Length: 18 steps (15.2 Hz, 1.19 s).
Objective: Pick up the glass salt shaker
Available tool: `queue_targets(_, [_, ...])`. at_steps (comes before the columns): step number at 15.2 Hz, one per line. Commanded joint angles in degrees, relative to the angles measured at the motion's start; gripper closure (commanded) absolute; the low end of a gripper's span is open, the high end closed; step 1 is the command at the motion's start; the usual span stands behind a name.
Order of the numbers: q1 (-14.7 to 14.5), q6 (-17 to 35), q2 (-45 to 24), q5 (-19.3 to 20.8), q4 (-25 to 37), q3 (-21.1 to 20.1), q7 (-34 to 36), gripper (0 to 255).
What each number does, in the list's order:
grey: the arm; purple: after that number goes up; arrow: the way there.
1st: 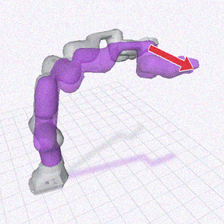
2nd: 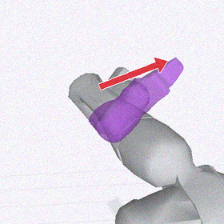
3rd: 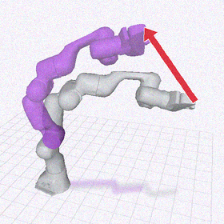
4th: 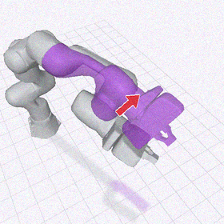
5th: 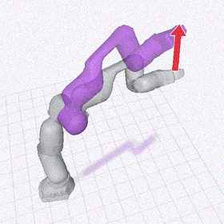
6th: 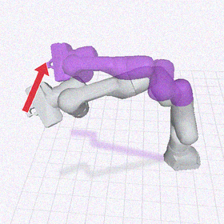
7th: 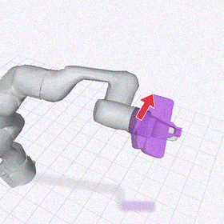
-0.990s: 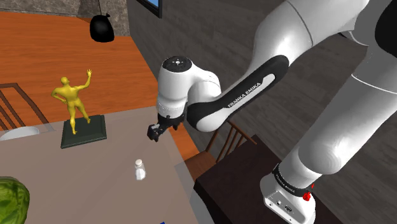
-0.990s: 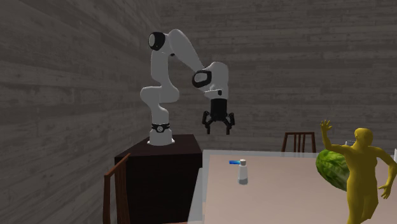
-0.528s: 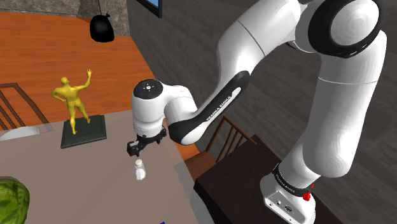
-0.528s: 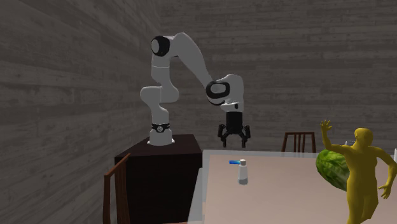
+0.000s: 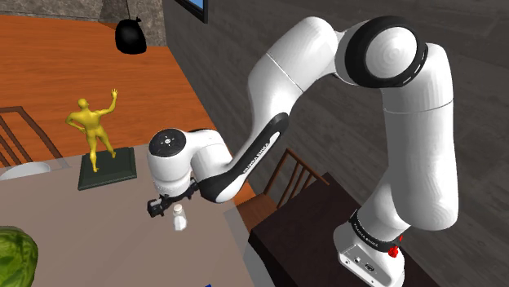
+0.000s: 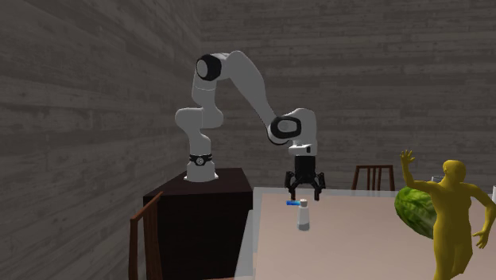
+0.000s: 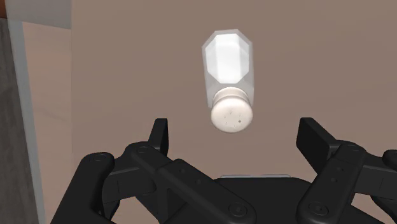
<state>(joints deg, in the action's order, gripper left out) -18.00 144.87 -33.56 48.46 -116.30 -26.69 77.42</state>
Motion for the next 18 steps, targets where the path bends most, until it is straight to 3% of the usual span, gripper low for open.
queue_targets(1, [-0.6, 0.7, -1.1, 1.1, 0.3, 0.8, 1.0, 0])
queue_targets(6, [-1.5, 1.6, -2.8, 2.6, 1.0, 1.9, 2.2, 0])
queue_targets(7, [-1.5, 1.6, -2.8, 2.6, 0.9, 1.9, 2.2, 255])
queue_targets(18, [-0.8, 0.9, -1.5, 1.5, 0.5, 1.0, 1.3, 255])
